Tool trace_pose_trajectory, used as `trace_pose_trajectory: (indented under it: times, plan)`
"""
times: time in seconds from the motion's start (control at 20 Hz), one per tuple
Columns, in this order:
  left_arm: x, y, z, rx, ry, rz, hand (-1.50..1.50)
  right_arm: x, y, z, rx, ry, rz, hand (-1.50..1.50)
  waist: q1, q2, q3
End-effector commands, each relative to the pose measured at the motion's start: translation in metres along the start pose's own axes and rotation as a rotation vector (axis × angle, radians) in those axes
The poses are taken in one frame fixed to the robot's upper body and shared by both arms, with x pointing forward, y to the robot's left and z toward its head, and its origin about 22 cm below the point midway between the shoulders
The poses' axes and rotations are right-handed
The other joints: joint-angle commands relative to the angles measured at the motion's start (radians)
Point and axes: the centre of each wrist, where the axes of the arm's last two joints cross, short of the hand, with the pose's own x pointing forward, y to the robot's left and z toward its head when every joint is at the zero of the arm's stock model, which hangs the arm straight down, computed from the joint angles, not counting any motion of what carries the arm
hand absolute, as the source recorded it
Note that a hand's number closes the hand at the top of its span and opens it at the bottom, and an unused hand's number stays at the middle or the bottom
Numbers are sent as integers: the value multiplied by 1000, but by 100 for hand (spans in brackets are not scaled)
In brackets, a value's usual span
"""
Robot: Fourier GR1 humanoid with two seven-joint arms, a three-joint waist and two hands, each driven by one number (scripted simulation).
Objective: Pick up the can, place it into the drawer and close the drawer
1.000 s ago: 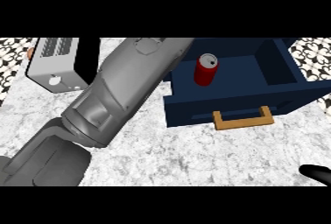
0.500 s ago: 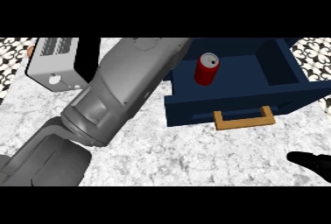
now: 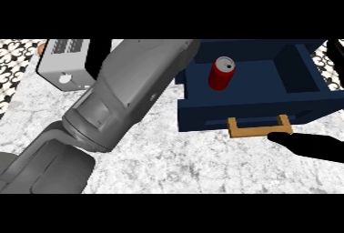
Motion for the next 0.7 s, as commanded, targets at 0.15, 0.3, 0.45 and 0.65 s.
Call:
trace_pose_trajectory:
  times: [0.15,0.3,0.45,0.65]
  plan:
    - [4,-1,-2,17,-25,-40,-150,-27,44,-27,96,-10,190,-150,35,-7,0]
    - [0,1,-2,7,-19,-40,-150,-27,74,-37,117,-18,287,-150,52,-11,-1]
    - [13,9,-8,2,-4,-31,-150,-39,98,-45,135,4,338,-150,55,-14,-1]
    - [9,9,-6,-30,-10,-4,-150,-66,124,-54,156,-16,403,-150,76,-14,0]
